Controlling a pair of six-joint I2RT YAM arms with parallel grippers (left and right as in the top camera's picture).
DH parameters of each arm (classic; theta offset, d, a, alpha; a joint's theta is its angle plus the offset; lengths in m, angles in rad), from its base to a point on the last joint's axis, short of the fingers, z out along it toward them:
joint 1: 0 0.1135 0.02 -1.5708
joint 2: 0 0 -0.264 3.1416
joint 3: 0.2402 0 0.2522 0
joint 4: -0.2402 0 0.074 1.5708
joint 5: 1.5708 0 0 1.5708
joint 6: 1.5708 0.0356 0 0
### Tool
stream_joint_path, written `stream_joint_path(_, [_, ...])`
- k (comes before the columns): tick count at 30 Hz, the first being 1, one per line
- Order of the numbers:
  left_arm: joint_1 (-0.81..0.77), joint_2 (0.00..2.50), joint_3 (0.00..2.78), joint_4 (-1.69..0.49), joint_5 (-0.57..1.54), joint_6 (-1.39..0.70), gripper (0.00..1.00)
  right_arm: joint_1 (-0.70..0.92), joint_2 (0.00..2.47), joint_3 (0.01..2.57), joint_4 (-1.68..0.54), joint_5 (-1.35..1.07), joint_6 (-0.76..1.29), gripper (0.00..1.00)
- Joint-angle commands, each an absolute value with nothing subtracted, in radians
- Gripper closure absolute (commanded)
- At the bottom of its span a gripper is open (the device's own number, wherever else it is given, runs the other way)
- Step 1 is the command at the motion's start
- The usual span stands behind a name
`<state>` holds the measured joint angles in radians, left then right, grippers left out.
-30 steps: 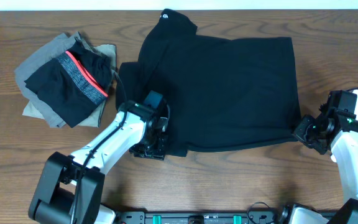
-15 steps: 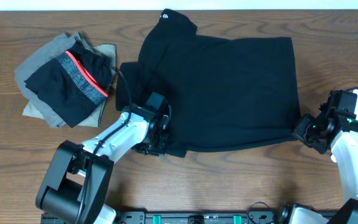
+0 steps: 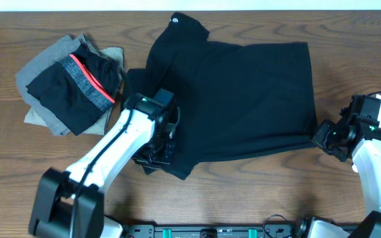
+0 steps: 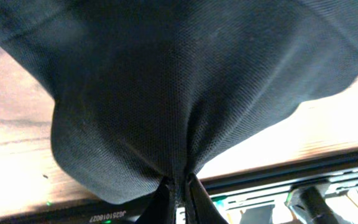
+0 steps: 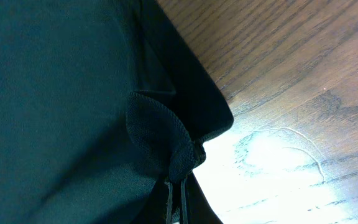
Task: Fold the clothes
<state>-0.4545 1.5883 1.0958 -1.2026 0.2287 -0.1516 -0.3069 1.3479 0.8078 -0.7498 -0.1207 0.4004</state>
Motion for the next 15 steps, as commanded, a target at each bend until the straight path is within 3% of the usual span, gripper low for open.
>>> stream_joint_path(1, [-0.455,1.572,1.107,-1.19,0.196,-0.131,0.94,-0.311,1.341,0.83,-0.745,-0.155,0.353,0.99])
stream_joint_path(15, [-0.368,1.573,1.106,-0.925,0.045,-0.122,0.94,-0.311,1.343,0.83,-0.505,-0.319,0.341,0.99])
